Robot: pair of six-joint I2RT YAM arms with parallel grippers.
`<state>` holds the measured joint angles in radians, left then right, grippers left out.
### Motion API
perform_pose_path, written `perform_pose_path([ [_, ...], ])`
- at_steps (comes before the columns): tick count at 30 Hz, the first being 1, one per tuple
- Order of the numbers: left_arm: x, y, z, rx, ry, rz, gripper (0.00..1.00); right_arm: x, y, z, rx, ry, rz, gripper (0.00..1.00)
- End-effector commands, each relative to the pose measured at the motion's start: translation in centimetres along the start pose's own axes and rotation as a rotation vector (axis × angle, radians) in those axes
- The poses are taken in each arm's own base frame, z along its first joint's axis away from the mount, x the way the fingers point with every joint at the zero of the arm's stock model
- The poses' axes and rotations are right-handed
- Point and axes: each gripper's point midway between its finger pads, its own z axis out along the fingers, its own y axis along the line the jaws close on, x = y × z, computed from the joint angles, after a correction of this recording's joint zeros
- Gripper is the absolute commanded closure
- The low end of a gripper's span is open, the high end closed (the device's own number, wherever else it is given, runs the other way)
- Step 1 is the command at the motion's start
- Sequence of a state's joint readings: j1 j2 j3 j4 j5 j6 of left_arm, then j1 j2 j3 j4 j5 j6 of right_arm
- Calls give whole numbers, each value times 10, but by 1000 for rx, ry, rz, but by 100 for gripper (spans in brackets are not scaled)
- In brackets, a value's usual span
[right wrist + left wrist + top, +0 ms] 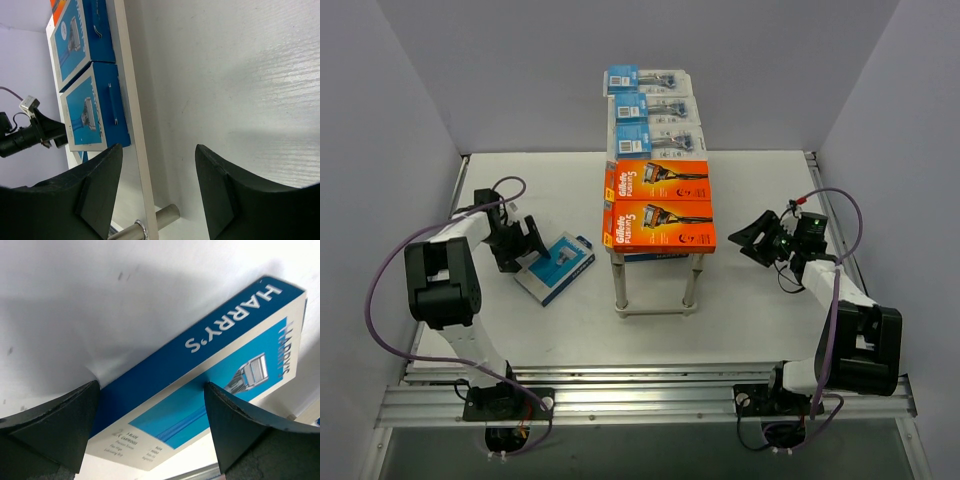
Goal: Place and organize the shaving razors onto the shelf
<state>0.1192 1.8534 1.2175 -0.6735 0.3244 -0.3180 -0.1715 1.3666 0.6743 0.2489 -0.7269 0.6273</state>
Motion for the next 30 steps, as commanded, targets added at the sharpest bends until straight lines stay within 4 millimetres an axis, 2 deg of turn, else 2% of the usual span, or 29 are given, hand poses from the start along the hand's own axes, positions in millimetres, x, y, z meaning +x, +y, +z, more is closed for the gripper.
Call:
perform_pose_path([
  [1,-30,-21,4,18,-56,52,6,-2,4,1,-33,7,-8,44],
  [8,-45,-36,18,33,-61,127,6,2,0,5,-28,16,-4,44],
  [11,-38,-36,25,40,-37,161,6,2,0,5,-29,17,-7,45],
  [13,-26,-38,31,42,-20,186,6,3,-1,5,-28,16,-7,45],
  [15,-21,-39,31,38,-26,207,6,2,0,5,-29,14,-9,45],
  [17,-6,-53,37,50,-2,244,6,3,-1,5,-29,15,-8,45],
  [19,0,-61,39,59,7,254,6,4,0,4,-32,19,-7,45],
  [22,11,-86,45,117,19,270,6,4,0,4,-30,19,-11,45],
  [26,17,-118,50,198,12,259,6,5,-2,3,-21,26,-8,45],
  [30,18,-131,49,230,6,228,6,5,-1,2,-19,29,-10,45],
])
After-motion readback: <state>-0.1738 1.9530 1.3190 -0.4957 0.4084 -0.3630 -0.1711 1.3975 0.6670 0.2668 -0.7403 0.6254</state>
